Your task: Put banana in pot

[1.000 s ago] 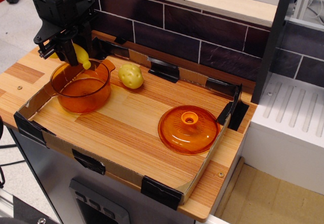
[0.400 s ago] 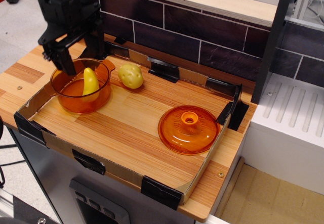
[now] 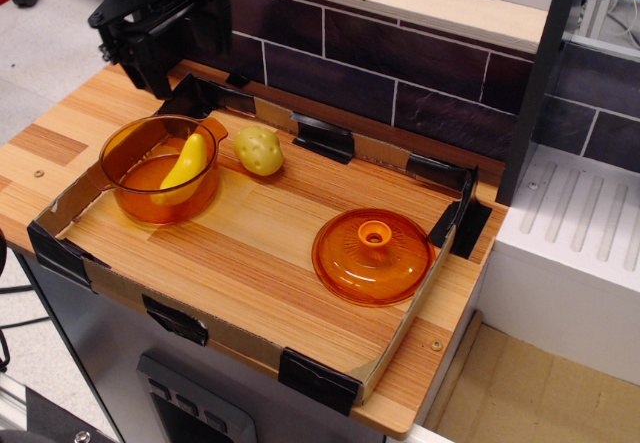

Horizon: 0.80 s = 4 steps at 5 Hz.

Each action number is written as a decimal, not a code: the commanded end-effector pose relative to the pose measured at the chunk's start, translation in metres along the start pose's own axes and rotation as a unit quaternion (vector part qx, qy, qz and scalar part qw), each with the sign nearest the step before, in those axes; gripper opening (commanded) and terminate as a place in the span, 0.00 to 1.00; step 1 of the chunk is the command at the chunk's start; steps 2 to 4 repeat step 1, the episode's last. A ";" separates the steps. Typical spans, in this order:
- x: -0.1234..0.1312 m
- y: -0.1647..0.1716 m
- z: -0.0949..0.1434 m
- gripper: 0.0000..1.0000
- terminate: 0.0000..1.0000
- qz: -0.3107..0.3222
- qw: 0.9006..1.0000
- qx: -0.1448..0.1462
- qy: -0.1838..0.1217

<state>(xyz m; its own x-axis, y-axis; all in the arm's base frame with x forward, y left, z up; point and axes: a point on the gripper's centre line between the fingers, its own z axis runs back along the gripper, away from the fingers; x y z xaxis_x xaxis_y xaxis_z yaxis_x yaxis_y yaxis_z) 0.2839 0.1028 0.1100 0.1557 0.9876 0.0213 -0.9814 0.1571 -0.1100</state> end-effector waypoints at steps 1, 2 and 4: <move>-0.001 -0.008 0.019 1.00 1.00 -0.003 0.999 -0.028 -0.015; -0.001 -0.008 0.019 1.00 1.00 -0.003 0.999 -0.028 -0.015; -0.001 -0.008 0.019 1.00 1.00 -0.003 0.999 -0.028 -0.015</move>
